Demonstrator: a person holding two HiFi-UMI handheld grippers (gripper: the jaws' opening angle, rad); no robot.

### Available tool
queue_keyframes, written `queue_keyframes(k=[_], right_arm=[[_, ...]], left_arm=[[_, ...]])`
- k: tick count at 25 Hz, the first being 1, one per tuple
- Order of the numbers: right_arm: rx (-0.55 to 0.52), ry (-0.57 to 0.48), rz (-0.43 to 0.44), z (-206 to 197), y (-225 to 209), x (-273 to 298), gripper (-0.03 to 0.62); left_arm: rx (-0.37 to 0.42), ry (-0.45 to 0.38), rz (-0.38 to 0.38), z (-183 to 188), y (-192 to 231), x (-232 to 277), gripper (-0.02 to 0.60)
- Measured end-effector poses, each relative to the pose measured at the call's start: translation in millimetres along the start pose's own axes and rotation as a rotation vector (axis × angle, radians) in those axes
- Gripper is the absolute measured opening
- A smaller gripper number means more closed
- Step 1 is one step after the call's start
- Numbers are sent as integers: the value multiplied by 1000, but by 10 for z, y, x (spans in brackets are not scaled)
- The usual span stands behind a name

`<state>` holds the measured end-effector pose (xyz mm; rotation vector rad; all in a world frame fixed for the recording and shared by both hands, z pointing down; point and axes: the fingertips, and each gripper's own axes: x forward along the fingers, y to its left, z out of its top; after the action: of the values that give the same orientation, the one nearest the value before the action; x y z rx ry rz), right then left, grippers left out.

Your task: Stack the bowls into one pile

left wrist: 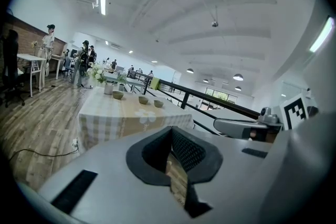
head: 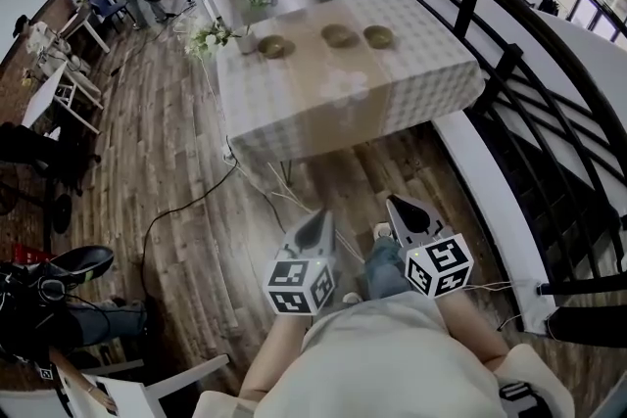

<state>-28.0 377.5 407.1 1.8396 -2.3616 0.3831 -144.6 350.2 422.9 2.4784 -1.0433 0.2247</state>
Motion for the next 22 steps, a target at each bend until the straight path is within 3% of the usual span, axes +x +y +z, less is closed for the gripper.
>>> queue_keyframes(k=[12,22], right_arm=[[-63,-16,11,368,-785,710,2],[-84,-6,72,734,-1443,1270,2]], left_arm=[[-4,-15,42,398,182,883,5],[-31,-55,123,840,286,1633,5]])
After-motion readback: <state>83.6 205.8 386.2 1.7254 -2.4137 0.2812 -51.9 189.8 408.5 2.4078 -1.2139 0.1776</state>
